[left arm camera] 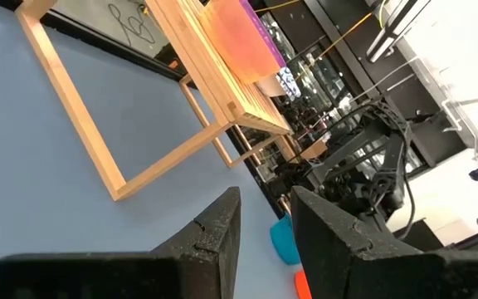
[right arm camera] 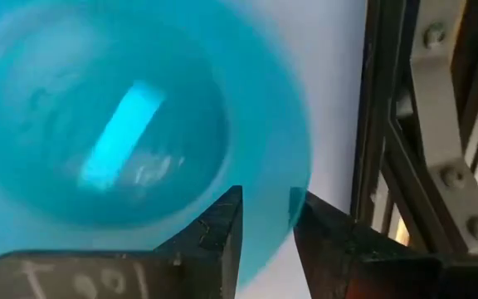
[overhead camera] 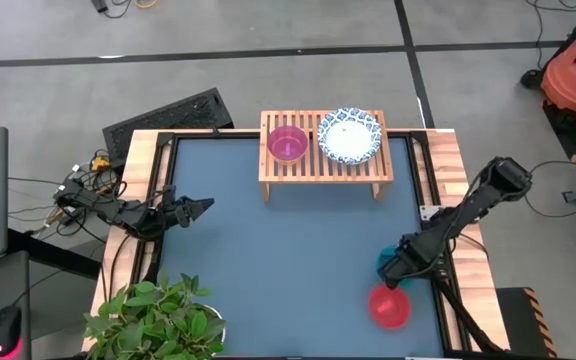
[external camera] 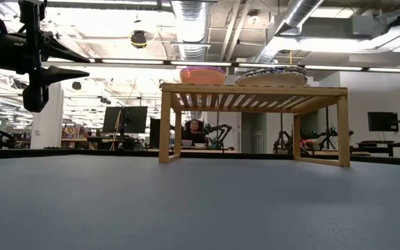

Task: Place and stack bowls onto a shelf
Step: Stack the blue bowl on top of the purple bowl on the shelf, then stack the orange bowl on top of the blue bowl on the shelf

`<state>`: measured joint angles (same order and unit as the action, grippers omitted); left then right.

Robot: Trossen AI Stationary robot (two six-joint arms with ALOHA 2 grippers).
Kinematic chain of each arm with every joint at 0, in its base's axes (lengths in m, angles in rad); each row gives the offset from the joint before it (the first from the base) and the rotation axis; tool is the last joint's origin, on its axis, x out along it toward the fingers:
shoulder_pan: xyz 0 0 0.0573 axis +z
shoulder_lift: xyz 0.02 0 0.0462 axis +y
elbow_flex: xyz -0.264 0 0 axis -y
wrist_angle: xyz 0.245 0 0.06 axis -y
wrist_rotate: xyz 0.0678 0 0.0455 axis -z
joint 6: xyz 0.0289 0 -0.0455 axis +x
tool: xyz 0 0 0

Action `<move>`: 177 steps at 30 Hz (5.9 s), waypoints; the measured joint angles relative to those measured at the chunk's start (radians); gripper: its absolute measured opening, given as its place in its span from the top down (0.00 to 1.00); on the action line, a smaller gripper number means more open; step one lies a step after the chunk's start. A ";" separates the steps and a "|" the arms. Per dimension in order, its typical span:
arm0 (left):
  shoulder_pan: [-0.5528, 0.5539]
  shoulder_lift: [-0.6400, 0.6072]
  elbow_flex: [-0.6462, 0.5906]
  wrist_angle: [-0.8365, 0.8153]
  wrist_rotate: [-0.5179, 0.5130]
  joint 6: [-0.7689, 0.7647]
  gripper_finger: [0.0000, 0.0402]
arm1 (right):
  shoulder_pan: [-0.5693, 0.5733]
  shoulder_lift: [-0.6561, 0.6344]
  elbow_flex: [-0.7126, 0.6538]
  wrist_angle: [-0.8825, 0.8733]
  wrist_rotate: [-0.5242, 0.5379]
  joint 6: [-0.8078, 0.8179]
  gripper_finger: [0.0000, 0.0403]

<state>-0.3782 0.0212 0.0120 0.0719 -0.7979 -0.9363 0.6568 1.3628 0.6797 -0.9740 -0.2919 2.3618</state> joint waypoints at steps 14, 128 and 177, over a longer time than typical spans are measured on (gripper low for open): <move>0.000 0.000 0.000 0.000 -0.002 -0.001 0.77 | -0.182 -0.004 0.017 -0.015 0.114 -0.140 0.94; 0.000 0.000 0.000 -0.002 -0.022 0.034 0.77 | -1.169 0.670 1.674 -0.279 0.247 -1.889 0.96; 0.000 0.000 0.000 -0.002 0.000 0.007 0.77 | -0.092 0.337 0.871 -0.570 0.158 -0.902 0.63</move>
<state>-0.3780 0.0216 0.0118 0.0696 -0.7977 -0.9295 0.5645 1.7002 1.5508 -1.5439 -0.1336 1.4597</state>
